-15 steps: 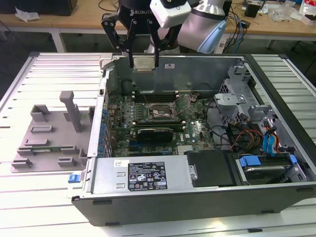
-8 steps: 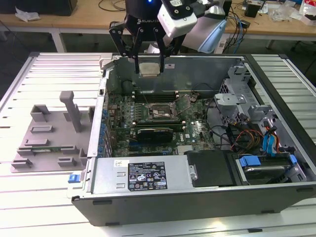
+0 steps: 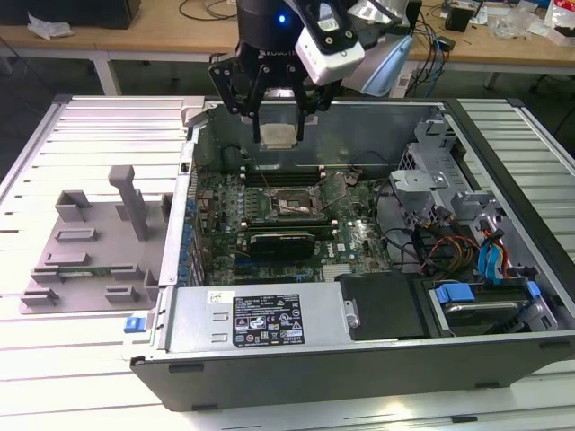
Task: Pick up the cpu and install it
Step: 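Pick up the cpu and move it towards the insertion slot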
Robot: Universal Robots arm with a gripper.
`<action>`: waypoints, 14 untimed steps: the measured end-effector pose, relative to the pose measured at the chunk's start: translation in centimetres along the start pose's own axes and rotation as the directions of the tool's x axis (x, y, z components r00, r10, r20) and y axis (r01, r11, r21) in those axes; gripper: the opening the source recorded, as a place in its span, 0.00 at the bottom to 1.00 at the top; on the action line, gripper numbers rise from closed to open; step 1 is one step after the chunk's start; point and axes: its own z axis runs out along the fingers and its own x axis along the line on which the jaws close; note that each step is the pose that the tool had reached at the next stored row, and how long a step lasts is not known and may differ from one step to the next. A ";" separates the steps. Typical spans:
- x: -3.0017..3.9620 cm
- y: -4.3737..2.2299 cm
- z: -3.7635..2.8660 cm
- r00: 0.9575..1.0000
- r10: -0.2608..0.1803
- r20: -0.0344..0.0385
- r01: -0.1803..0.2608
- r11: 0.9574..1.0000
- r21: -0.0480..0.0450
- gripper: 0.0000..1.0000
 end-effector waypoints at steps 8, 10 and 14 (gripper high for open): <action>-0.87 0.87 2.00 1.000 0.000 0.000 0.000 1.000 0.000 0.55; -0.88 1.21 2.59 1.000 0.000 0.000 0.000 1.000 0.000 0.55; -1.05 1.62 3.18 1.000 0.000 -0.001 0.000 1.000 0.000 0.55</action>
